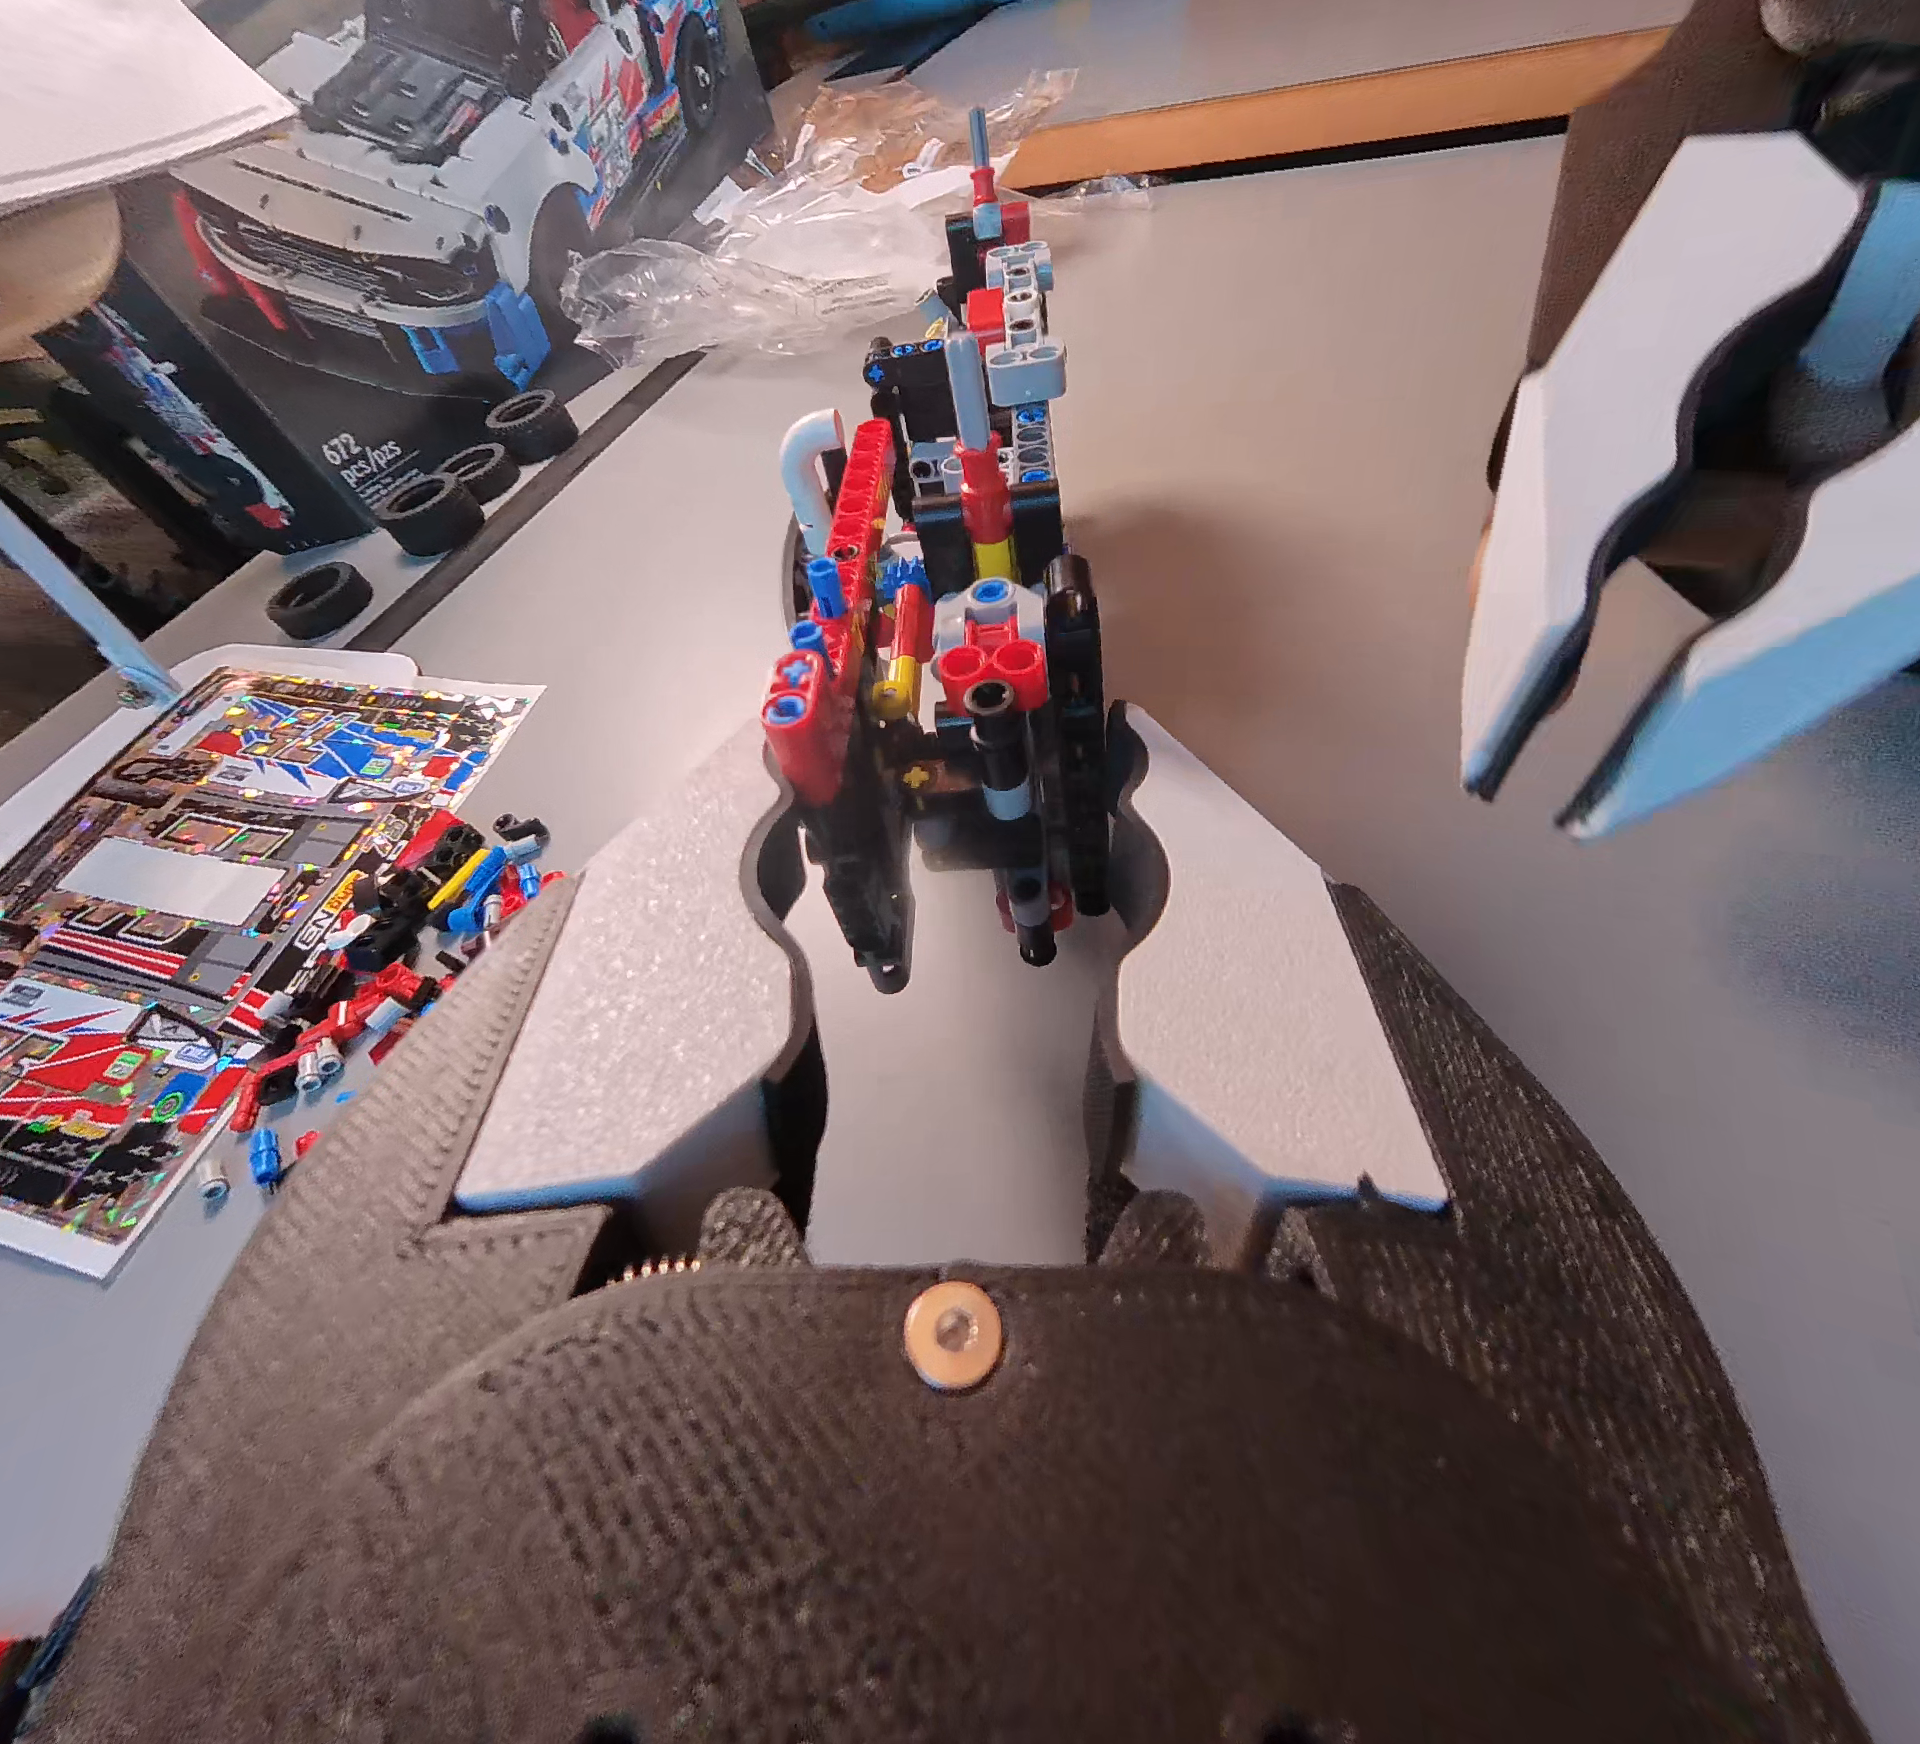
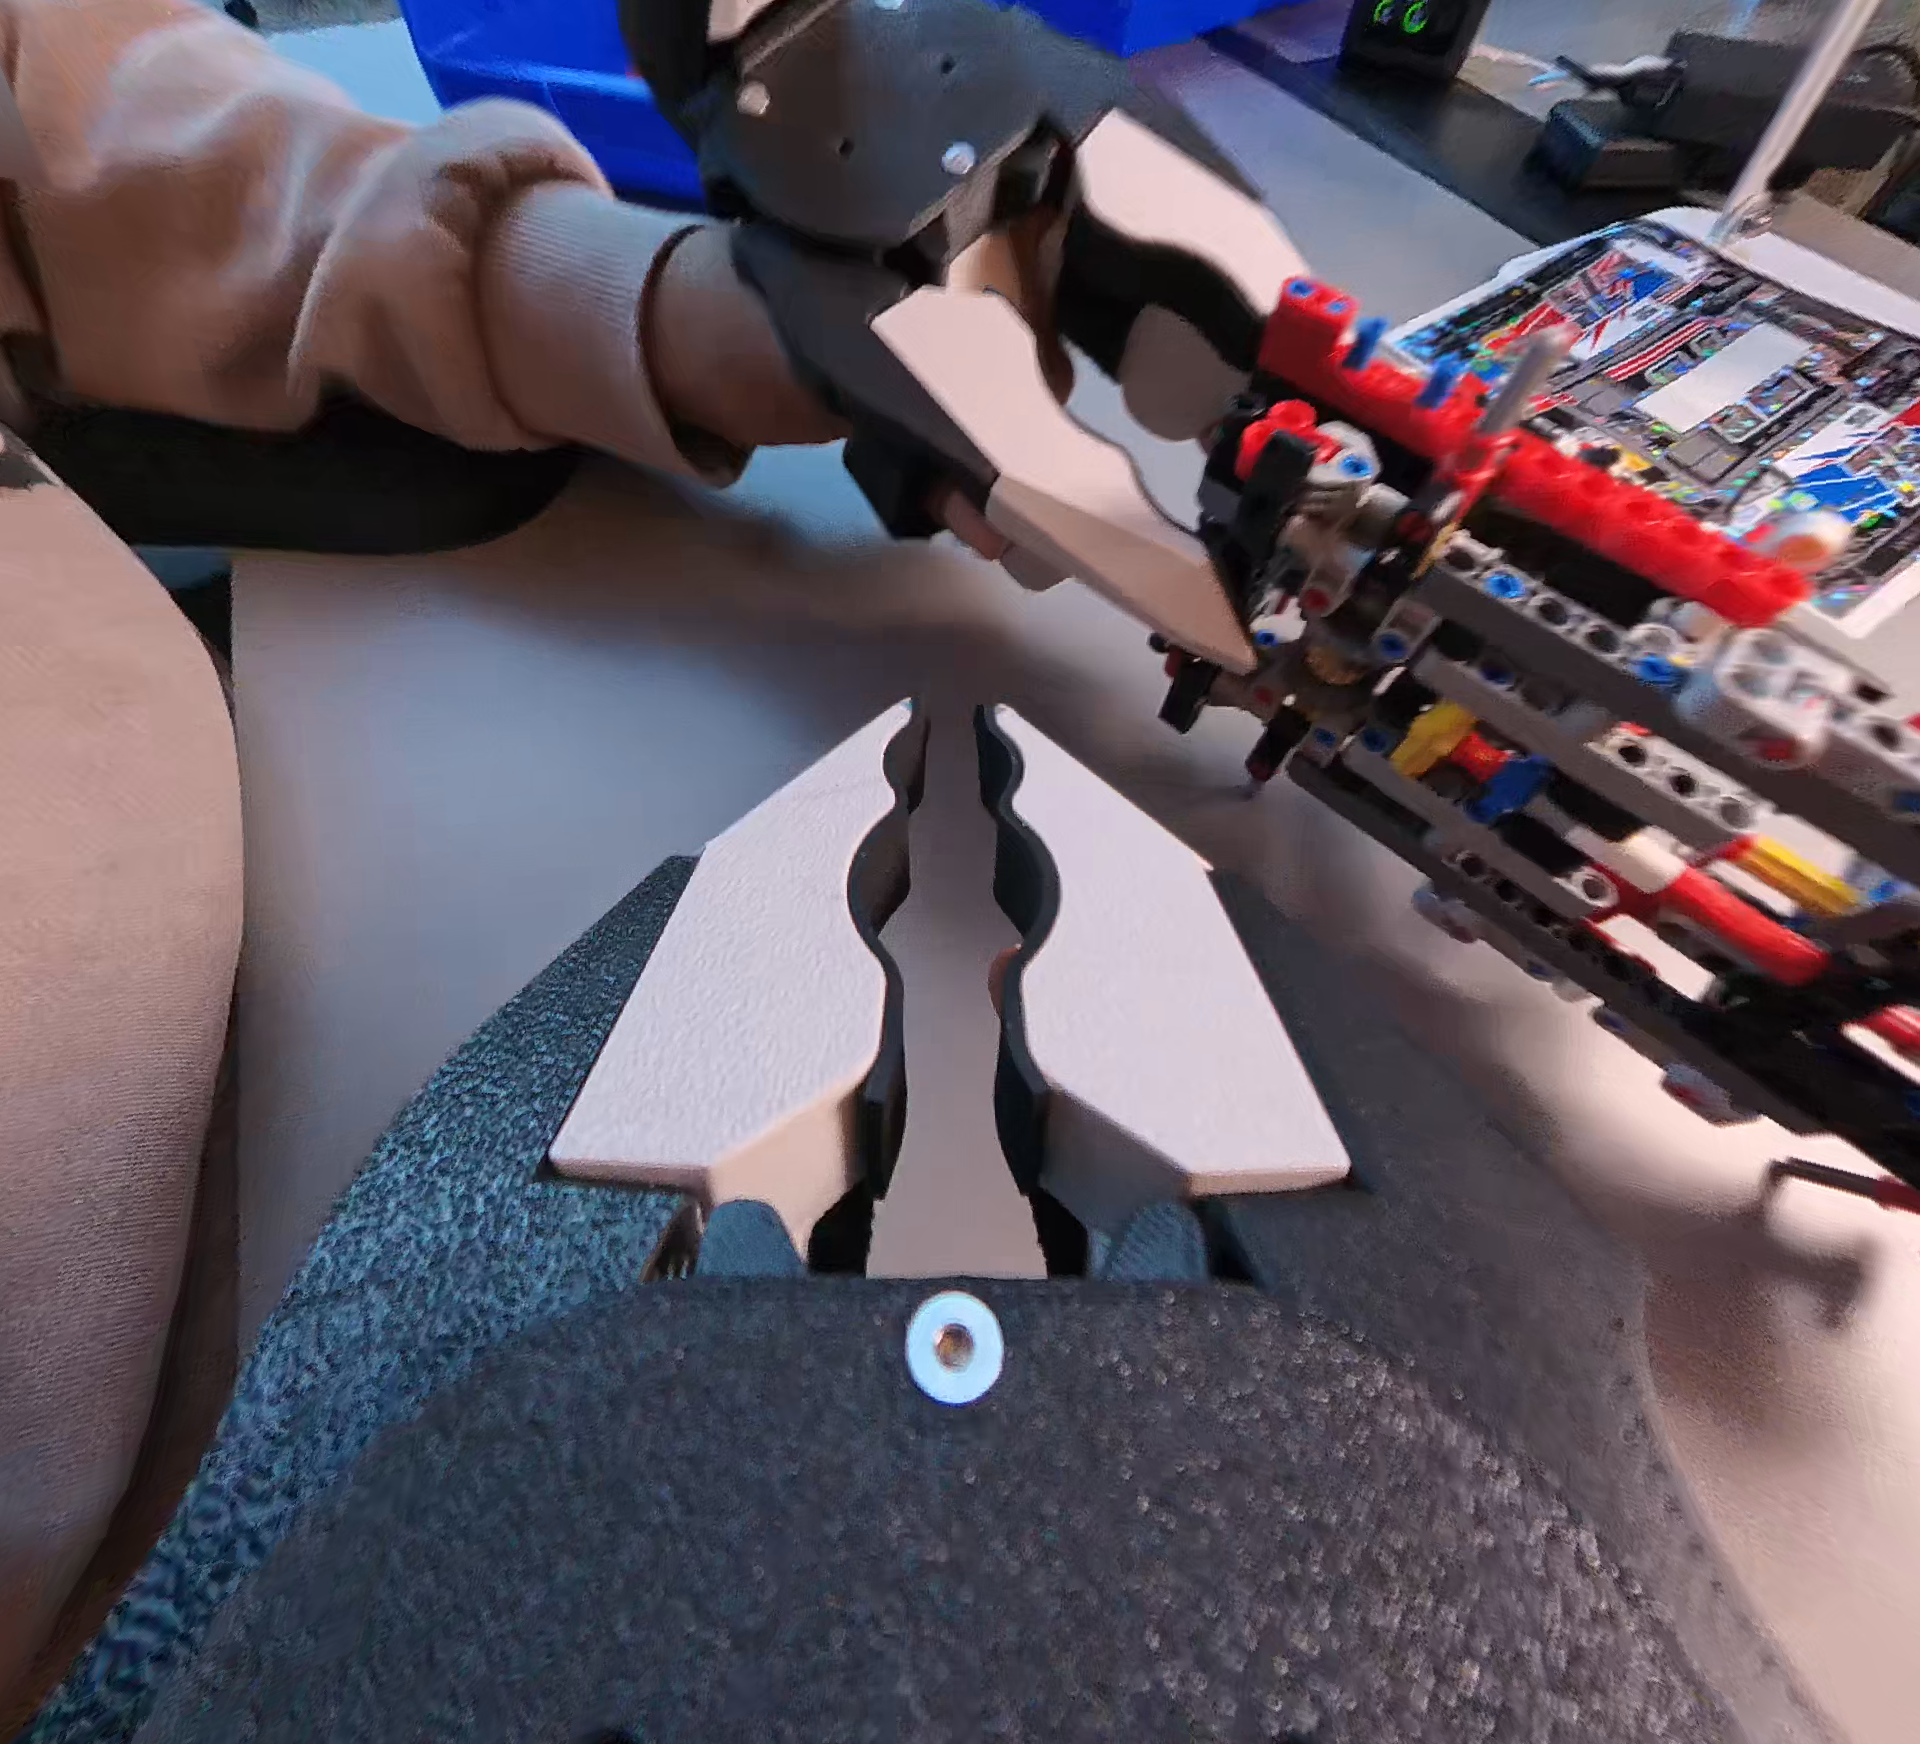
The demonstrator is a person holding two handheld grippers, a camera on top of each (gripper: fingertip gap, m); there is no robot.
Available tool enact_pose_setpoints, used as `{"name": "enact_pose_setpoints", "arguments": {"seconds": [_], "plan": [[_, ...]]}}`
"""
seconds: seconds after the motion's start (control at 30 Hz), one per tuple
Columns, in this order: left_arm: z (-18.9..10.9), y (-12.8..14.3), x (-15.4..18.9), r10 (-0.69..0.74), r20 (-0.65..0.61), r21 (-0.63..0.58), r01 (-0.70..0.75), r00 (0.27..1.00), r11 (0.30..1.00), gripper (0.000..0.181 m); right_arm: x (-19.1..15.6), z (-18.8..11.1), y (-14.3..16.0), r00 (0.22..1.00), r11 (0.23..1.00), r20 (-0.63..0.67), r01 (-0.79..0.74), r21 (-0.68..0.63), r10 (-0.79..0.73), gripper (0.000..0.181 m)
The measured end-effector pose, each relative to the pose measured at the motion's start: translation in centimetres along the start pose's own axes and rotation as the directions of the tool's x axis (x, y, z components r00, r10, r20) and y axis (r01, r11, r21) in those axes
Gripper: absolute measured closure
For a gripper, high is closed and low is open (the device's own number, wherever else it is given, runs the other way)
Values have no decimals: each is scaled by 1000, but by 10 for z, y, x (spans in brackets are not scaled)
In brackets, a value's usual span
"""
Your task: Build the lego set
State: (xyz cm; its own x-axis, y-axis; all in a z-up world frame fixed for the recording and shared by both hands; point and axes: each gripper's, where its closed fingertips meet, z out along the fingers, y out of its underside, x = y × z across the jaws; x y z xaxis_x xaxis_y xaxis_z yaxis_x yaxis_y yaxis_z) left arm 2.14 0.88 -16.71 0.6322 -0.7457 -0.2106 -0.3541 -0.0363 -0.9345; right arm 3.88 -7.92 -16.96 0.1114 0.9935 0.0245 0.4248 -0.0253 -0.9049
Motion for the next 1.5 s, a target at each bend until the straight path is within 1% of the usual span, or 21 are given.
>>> {"name": "enact_pose_setpoints", "arguments": {"seconds": [0.07, 0.17, 0.27, 0.37, 0.43, 0.6, 0.67, 0.73, 0.83, 0.9, 1.0, 1.1, 1.13, 1.23, 1.37, 1.43, 1.5], "plan": [[0, 1, -3, -19, -53, -9, 19, 998, 1000, 126, -10, 15, 10, 1000, 999, 0, 25, -41, -25, 174], [0, 3, -9, -9, -107, 8, 10, 994, 1000, 126, -26, 39, 19, 996, 990, 13, 89, -111, -89, 172], [-2, 4, -13, -2, -129, 16, 4, 992, 1000, 126, -35, 60, 20, 989, 976, 16, 146, -161, -145, 169], [-4, 5, -14, 9, -144, 11, -8, 990, 1000, 126, -42, 76, 17, 988, 971, 28, 156, -183, -154, 162], [-6, 6, -15, 19, -147, 6, -18, 989, 1000, 126, -37, 84, 16, 991, 971, 5, 134, -197, -136, 157], [-7, 9, -22, 5, -150, -12, -7, 989, 1000, 127, -3, 103, 13, 992, 973, -127, -10, -229, -20, 151], [-7, 10, -24, -1, -155, -20, -2, 988, 1000, 127, 9, 111, 13, 985, 965, -170, -9, -263, -37, 146], [-8, 11, -28, 0, -148, -27, -4, 989, 1000, 127, 14, 120, 14, 982, 956, -186, -21, -292, -35, 142], [-10, 12, -31, -9, -150, -33, 4, 989, 999, 127, 20, 129, 10, 974, 954, -217, -5, -300, -63, 143], [-11, 13, -34, -14, -152, -33, 9, 988, 999, 127, 21, 134, 9, 973, 951, -223, -7, -308, -65, 147], [-13, 15, -37, -11, -157, -27, 7, 988, 1000, 127, 22, 138, 12, 972, 929, -211, 17, -371, -102, 156], [-15, 16, -39, -10, -158, -25, 6, 987, 1000, 127, 16, 140, 13, 981, 904, -144, 57, -424, -130, 173], [-16, 16, -40, -11, -157, -25, 7, 988, 1000, 127, 16, 140, 13, 982, 895, -128, 71, -440, -141, 175], [-18, 17, -40, -9, -152, -23, 6, 988, 1000, 127, 14, 133, 17, 988, 880, -61, 99, -465, -143, 175], [-18, 16, -38, 3, -147, -22, -6, 989, 1000, 128, 2, 112, 26, 971, 864, 102, 238, -444, -214, 176], [-19, 16, -37, 13, -143, -21, -16, 990, 1000, 127, 2, 99, 32, 962, 865, 131, 271, -422, -238, 176], [-19, 15, -35, 22, -138, -20, -24, 990, 1000, 127, 0, 88, 37, 969, 883, 142, 242, -402, -201, 174]]}}
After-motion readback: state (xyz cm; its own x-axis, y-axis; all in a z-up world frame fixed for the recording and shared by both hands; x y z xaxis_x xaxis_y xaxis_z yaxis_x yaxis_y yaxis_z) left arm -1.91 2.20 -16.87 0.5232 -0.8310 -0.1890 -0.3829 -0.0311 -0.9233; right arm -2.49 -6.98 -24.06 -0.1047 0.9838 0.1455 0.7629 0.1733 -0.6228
